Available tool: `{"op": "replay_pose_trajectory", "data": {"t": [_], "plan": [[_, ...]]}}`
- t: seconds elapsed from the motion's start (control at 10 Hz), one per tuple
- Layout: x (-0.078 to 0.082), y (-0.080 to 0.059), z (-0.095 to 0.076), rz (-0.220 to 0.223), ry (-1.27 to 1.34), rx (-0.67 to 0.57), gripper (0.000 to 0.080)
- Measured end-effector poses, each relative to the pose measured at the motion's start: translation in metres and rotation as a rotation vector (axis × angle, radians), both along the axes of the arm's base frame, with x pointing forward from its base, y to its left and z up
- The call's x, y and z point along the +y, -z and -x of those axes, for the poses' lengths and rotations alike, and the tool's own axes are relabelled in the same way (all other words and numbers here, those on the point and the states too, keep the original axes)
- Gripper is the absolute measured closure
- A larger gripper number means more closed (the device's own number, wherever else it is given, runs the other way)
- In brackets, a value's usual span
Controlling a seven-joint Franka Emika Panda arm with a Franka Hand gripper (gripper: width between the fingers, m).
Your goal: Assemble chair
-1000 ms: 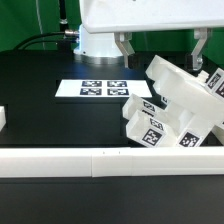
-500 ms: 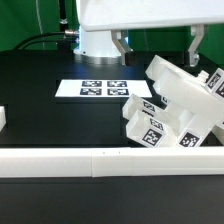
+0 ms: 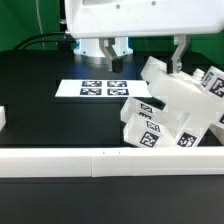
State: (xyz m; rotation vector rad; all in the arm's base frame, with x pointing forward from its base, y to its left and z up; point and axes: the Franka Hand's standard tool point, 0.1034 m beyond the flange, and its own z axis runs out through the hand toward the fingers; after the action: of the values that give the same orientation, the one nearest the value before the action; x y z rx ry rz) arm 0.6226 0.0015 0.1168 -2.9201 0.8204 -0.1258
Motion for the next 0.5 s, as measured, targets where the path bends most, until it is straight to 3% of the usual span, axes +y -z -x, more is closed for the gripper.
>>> {"op": "replay_pose_trajectory", "data": {"t": [0.5], "plan": [[-0.029,0.015,0.004,0.024,-0.019,-0.006,0.0151]]}}
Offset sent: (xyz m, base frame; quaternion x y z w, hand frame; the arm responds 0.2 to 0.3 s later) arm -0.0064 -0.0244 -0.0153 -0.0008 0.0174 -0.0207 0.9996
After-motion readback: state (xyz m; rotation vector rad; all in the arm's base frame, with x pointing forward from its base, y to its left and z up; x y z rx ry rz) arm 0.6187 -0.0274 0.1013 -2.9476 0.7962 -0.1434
